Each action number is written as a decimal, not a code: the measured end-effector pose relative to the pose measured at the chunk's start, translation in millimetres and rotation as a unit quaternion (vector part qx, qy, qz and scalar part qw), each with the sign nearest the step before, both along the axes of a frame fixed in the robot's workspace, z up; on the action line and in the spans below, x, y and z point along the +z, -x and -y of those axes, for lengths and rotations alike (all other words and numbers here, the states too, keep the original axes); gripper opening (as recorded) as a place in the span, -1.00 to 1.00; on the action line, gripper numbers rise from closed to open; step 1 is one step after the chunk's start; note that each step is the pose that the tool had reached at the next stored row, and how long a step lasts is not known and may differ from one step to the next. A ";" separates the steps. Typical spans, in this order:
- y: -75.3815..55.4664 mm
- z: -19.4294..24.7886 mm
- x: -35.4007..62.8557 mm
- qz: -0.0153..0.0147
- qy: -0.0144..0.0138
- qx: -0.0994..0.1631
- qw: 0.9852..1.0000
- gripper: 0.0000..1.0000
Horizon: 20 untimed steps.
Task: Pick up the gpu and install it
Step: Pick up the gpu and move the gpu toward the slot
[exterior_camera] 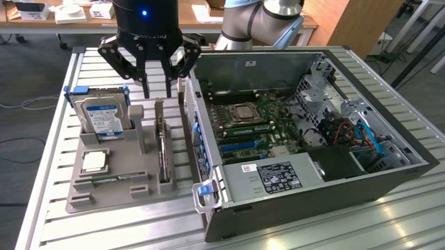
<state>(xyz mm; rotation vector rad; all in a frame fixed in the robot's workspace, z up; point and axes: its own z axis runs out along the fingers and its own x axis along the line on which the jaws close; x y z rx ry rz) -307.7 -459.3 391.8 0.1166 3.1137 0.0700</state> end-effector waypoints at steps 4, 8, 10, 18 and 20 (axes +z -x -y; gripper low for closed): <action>0.0 0.0 -3.4 0.000 0.000 0.000 1.000 -0.17; 0.0 0.0 -10.5 0.000 0.000 0.000 1.000 -0.17; 0.0 0.0 -14.0 0.000 0.000 0.000 1.000 -0.17; 0.5 0.0 -28.5 0.000 0.000 0.000 1.000 -0.17; 0.7 0.0 -32.1 0.000 0.000 0.000 1.000 -0.17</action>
